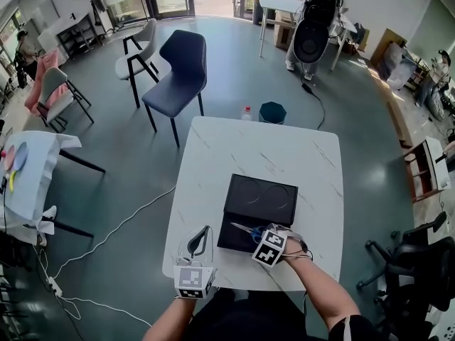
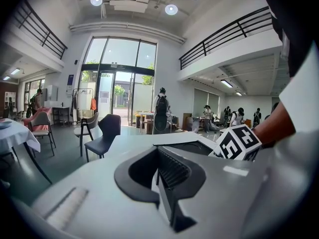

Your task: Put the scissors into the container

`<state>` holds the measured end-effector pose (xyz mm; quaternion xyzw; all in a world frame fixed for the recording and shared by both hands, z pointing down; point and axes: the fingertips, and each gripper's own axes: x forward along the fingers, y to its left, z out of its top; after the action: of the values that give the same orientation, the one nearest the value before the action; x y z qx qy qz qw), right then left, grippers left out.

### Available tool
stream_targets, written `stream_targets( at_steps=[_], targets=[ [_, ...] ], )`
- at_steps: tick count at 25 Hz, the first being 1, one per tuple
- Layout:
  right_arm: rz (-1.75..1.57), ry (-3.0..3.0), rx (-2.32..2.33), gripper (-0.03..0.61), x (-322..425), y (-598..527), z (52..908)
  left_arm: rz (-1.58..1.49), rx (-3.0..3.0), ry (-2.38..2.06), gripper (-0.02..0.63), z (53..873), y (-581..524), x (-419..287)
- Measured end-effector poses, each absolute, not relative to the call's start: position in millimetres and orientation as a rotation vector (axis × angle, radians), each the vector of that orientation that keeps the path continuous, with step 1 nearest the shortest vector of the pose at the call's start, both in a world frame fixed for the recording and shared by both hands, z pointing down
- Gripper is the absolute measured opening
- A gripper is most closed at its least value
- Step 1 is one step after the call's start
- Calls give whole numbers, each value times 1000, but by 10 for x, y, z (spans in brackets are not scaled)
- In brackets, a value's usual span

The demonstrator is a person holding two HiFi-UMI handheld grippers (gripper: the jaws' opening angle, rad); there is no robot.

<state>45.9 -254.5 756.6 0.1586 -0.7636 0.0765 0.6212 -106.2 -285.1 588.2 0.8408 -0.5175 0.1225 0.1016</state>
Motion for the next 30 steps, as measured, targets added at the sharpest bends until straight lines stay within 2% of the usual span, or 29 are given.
stream_targets(
  at_steps=[8,21,30],
  targets=[
    [84,-1822,506,105,449,-2578,7187,352,2498,-1516,8,5848,-2782,-1031],
    [-42,-2188,1126,20,378,-2661,5576,295,2579,-1428,8,5597,-2674,-792],
    [157,-2496,1693,8,564,-2529,4866,228,2672,-1364,8,5189,-2544,-628]
  ],
)
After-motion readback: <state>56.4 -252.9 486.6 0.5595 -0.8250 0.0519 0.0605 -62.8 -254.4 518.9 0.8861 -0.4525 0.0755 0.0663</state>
